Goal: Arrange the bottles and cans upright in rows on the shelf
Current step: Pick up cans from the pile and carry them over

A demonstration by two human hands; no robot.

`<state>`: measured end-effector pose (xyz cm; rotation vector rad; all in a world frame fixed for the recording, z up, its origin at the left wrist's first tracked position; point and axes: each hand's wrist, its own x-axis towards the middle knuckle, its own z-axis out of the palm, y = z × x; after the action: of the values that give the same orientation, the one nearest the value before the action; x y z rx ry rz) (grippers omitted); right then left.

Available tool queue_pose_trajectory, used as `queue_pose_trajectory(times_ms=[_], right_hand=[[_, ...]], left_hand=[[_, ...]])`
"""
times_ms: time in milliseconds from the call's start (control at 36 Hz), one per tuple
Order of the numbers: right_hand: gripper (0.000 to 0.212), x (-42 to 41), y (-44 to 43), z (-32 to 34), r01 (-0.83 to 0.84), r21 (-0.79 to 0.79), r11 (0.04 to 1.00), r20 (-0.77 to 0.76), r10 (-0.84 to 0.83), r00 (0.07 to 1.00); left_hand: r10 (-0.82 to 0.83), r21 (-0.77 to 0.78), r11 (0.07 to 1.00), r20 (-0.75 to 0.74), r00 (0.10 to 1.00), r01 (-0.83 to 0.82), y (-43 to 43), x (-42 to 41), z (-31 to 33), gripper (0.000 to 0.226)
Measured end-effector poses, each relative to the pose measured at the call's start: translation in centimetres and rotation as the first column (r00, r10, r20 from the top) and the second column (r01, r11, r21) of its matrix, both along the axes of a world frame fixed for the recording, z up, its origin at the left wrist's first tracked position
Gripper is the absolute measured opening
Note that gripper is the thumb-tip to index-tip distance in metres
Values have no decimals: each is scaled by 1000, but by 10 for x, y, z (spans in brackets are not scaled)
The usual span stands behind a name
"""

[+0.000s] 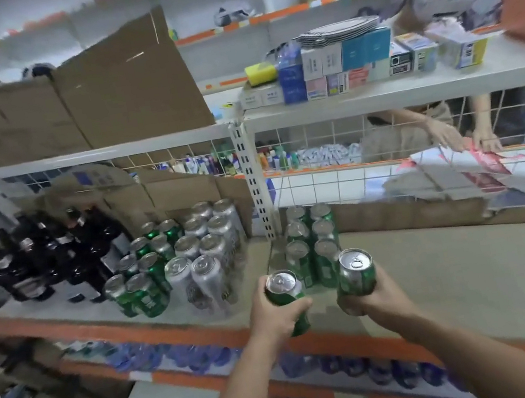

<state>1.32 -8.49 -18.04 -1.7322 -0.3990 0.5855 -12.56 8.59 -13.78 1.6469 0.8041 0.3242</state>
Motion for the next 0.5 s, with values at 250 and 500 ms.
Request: queue_pose_trajectory(times_ms=[250,500], right_hand=[[66,6,26,-40,109,-174,979,125,-87,988],[59,-8,47,-63,193,-195,962,140,-167,976]], left_hand=[[-141,-67,989,-141,980,132,39,29,-35,81],[-250,-23,968,-177,952,250,62,53,-66,114]])
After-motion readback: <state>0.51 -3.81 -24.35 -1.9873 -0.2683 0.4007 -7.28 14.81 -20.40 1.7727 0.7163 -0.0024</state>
